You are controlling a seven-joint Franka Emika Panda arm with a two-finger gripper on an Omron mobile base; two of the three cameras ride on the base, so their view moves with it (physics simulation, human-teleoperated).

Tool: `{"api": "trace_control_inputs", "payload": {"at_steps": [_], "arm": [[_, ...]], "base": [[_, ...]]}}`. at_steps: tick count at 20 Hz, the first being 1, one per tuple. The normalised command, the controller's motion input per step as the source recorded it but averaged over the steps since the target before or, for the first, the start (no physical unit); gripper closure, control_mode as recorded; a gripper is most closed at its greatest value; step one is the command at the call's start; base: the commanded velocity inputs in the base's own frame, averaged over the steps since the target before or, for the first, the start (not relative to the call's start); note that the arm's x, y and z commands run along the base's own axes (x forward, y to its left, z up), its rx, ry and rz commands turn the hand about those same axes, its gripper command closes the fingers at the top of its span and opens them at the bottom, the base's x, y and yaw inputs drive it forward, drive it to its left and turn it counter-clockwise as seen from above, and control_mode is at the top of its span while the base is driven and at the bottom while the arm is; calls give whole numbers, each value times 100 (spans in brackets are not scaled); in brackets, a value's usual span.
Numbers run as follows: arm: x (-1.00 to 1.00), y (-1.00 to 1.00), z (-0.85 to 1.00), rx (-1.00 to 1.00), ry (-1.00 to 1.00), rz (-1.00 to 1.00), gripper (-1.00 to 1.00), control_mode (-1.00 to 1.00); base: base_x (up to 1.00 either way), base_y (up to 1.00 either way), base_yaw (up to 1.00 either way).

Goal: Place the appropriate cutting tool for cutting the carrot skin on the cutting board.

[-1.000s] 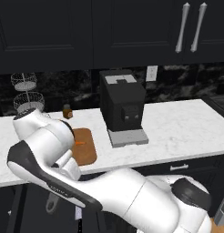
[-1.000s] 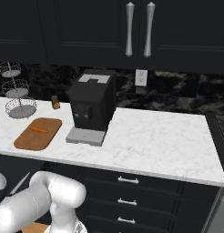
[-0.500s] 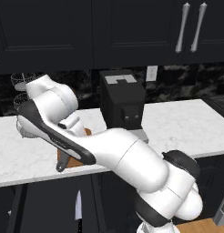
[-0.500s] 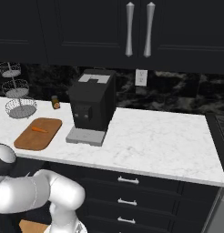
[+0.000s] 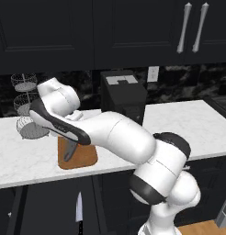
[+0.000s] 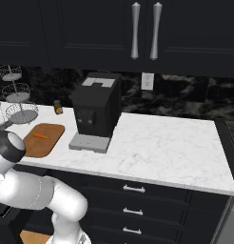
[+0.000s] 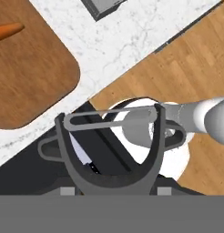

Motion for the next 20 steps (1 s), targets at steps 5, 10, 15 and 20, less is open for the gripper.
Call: {"api": "trace_control_inputs", "payload": {"at_steps": [5,10,15,20], "arm": [[73,-5,-56,0,0,0,100,-100],[52,0,-49,0,0,0,100,-100],[53,0,-44,0,0,0,100,-100],[57,0,-37,1,0,0,100,-100]], "base": [[0,0,0],[0,0,0],[0,0,0],[0,0,0]]}}
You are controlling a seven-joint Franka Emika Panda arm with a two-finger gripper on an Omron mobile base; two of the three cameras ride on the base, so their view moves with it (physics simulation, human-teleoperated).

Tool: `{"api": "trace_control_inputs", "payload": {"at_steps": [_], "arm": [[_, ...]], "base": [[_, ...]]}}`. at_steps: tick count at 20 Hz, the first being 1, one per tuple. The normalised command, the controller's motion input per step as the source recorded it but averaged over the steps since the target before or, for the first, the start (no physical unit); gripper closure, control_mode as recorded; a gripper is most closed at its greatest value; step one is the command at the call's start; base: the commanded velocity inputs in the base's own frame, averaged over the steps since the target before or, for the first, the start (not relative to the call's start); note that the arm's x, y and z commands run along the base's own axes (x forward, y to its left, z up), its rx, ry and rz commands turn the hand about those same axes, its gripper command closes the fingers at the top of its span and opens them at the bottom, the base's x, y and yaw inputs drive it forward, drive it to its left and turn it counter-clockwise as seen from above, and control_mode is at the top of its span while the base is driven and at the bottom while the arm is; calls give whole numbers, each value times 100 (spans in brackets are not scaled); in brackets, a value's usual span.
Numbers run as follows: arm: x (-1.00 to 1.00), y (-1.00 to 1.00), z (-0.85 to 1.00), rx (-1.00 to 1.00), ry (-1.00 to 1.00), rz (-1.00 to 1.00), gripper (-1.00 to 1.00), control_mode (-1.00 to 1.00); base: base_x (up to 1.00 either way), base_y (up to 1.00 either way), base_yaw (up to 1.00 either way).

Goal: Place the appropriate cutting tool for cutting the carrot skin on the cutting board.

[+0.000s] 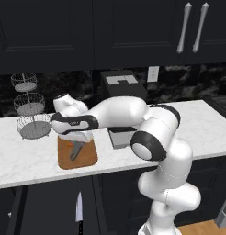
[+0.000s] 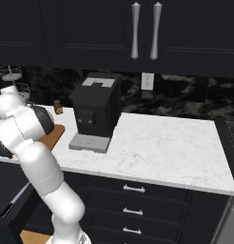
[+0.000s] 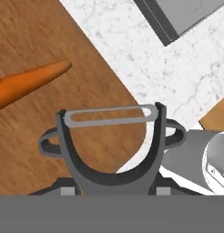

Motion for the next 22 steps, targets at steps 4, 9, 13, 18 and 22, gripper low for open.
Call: {"api": "trace_control_inputs", "payload": {"at_steps": [4,9,13,18,22], "arm": [[47,0,-37,0,0,0,100,-100],[32,1,-34,0,0,0,100,-100],[26,9,-34,0,0,0,100,-100],[11,3,-19,0,0,0,-100,-100],[-13,-33,3,0,0,0,-100,-100]], "base": [[0,0,0],[0,0,0],[0,0,0],[0,0,0],[0,0,0]]}}
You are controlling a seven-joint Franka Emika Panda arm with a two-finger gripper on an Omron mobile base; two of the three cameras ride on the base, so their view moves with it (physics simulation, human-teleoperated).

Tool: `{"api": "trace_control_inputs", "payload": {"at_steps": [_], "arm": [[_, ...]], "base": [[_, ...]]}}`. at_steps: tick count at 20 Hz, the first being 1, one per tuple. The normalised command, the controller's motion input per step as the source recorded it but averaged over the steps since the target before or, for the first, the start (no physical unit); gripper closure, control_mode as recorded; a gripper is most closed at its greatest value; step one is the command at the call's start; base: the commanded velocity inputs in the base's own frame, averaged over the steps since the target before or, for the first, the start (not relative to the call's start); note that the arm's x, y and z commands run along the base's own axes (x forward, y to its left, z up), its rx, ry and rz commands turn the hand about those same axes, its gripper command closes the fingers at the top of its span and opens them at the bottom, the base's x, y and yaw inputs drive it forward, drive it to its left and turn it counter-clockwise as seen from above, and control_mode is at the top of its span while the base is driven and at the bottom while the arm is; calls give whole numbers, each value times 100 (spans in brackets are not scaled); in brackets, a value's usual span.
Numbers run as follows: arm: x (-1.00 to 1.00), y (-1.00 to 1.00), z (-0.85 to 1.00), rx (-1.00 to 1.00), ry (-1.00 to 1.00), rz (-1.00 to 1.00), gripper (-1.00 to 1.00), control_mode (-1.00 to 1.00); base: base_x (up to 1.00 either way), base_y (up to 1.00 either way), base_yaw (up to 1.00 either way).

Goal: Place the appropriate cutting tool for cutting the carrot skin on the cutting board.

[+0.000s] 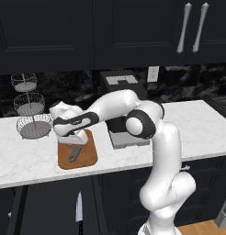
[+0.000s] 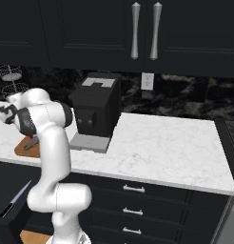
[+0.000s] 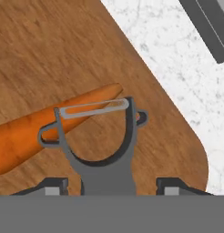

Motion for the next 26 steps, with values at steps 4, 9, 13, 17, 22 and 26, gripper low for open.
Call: {"api": "trace_control_inputs", "payload": {"at_steps": [4,9,13,17,22,26], "arm": [[-46,-58,20,2,0,0,-100,-100],[-54,-66,27,6,-5,-1,-100,-100],[-62,-61,35,6,-11,-2,-100,-100],[-71,-76,34,6,-12,-4,-100,-100],[-58,-94,25,10,-8,-7,-100,-100],[-44,-100,31,13,-2,-10,-100,-100]], "base": [[0,0,0],[0,0,0],[0,0,0],[0,0,0],[0,0,0],[0,0,0]]}}
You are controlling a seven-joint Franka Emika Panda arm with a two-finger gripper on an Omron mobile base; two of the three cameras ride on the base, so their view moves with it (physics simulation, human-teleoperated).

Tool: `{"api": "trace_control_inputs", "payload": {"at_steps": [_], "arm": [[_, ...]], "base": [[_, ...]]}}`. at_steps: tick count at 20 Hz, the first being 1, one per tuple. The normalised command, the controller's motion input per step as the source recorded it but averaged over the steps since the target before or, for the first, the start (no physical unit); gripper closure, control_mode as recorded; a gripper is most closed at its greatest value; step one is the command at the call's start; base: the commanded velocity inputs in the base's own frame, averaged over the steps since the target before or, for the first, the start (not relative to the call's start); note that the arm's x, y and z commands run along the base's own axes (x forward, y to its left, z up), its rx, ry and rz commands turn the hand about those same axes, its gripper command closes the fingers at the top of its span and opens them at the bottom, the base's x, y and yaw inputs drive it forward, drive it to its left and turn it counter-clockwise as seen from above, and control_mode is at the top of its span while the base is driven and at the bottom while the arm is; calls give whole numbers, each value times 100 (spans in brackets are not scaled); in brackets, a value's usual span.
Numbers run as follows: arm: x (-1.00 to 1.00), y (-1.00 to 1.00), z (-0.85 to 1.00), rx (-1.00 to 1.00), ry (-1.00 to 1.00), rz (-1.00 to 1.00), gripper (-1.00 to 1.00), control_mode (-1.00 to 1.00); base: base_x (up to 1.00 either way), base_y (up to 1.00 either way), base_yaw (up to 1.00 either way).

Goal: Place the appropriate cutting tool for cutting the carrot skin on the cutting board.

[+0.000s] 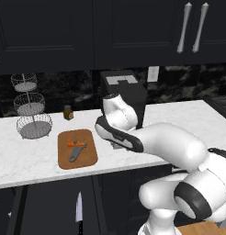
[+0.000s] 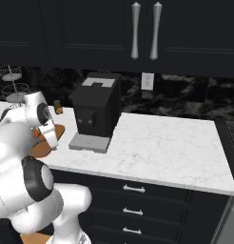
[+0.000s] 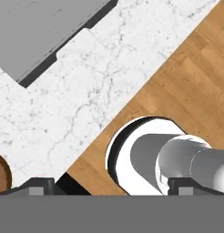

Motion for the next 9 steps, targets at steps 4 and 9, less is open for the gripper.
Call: {"api": "trace_control_inputs", "payload": {"at_steps": [4,9], "arm": [[-28,-100,27,15,0,-10,-100,-100],[-7,-100,35,14,0,-7,-100,-100]], "base": [[0,0,0],[0,0,0]]}}
